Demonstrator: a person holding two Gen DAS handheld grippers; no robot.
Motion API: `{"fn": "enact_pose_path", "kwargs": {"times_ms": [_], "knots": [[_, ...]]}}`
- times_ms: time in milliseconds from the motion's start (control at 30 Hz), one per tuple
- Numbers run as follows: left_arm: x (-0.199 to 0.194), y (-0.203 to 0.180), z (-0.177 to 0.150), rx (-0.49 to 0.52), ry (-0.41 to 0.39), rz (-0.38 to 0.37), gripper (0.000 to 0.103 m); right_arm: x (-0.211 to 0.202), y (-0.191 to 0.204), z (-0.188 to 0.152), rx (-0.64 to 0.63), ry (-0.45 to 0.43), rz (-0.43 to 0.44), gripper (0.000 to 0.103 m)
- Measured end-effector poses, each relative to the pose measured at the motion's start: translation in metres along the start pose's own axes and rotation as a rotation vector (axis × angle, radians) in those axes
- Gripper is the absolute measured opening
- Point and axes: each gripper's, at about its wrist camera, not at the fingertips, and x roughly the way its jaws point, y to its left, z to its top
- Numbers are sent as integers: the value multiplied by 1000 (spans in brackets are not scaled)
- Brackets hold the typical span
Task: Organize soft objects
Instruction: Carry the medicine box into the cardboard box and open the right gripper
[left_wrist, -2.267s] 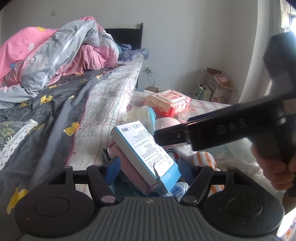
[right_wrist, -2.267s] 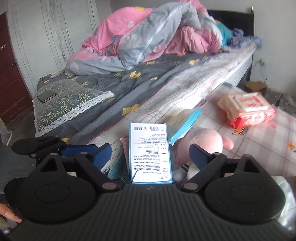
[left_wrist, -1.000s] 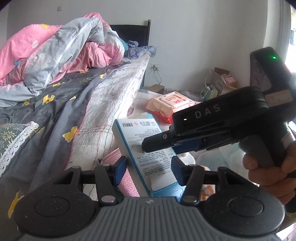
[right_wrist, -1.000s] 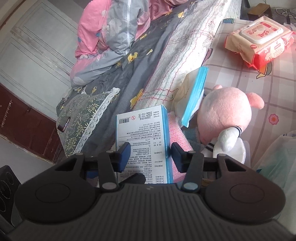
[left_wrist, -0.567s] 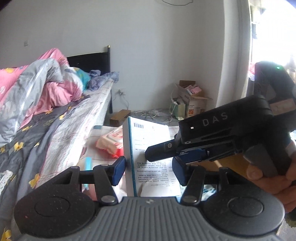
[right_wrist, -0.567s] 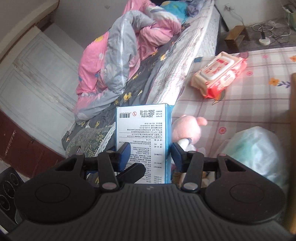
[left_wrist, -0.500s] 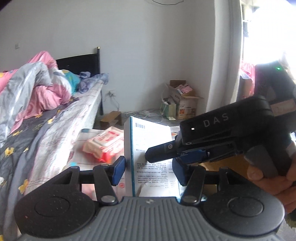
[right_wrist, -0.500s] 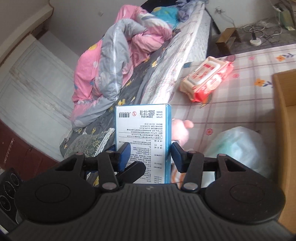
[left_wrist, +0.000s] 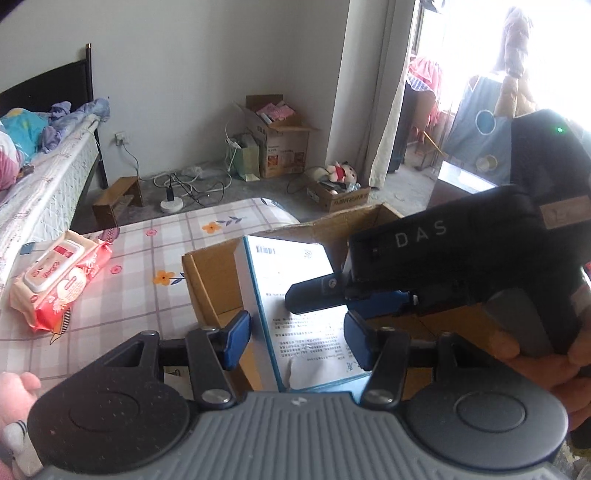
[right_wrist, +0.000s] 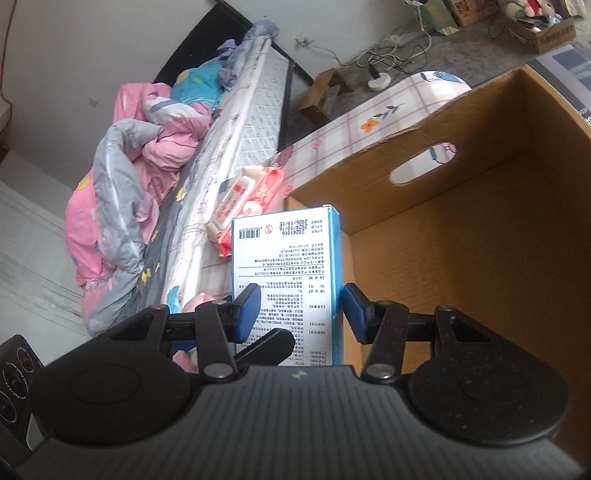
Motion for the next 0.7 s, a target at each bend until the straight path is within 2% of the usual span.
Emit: {"fn": "enact_pose_path", "kwargs": {"times_ms": [133, 267, 400, 567, 700], "knots": [[36, 6, 4, 2, 33, 13, 58, 33, -33, 20, 50, 35, -13, 50], [47, 13, 7, -14, 56, 46, 62, 74, -56, 25, 60, 59, -79, 50], [32, 29, 10, -35, 27, 45, 64, 96, -75, 22, 102, 91, -99, 50], [2, 46, 11, -56, -8, 69, 70, 94, -73, 14, 103, 87, -112, 50], [-20, 59, 3, -71, -10, 82, 79, 89, -67, 3, 101, 140, -116, 50]]}}
